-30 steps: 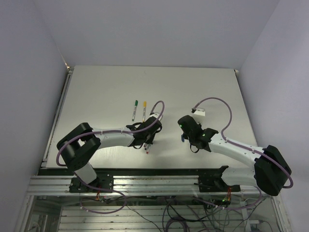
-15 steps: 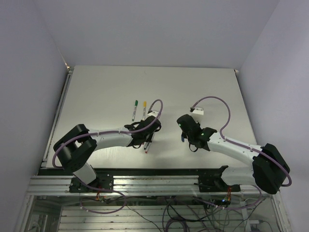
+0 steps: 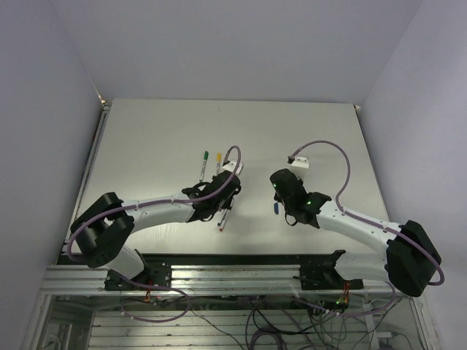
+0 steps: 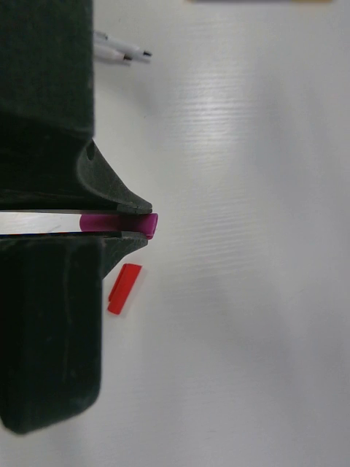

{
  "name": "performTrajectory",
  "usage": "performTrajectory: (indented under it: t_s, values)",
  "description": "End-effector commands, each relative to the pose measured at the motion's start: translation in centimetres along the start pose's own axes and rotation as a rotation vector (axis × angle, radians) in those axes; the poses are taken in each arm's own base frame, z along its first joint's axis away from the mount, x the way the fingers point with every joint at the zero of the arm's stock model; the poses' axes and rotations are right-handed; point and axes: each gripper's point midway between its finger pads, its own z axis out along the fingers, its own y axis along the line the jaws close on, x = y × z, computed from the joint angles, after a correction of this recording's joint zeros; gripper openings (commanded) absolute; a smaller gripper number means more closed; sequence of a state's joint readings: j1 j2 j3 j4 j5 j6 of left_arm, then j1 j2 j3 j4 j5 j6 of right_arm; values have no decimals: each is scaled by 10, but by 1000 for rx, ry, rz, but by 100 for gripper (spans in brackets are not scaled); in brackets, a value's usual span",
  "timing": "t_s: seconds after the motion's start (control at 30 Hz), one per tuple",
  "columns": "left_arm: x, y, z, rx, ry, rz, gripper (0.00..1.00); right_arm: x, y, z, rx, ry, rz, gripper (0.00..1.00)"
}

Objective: Insert the pens into the pen caps

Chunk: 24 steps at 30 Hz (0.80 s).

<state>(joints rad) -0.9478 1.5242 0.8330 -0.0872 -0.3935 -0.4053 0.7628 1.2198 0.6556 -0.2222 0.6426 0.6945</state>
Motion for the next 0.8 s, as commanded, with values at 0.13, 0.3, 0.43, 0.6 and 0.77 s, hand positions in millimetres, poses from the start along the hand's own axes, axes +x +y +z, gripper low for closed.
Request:
performTrajectory:
  t_s: [0.13,0.3,0.43,0.6,0.77]
  values:
    - [-70,-18,-21,121,-266,-31,7,-87,5,1,-108,-228,161,0]
    - [-96,-30,-32,186,-363,-13,7,-134,-11,1,-184,-352,252,0]
    - [-112,-46,-38,273,-422,-11,7,-165,-12,-12,-221,-475,253,0]
    - [-127,-78,-58,475,-521,-16,7,-190,-5,-36,-323,-636,257,0]
    - [-123,-99,-65,592,-515,15,7,-197,5,-57,-442,-736,240,0]
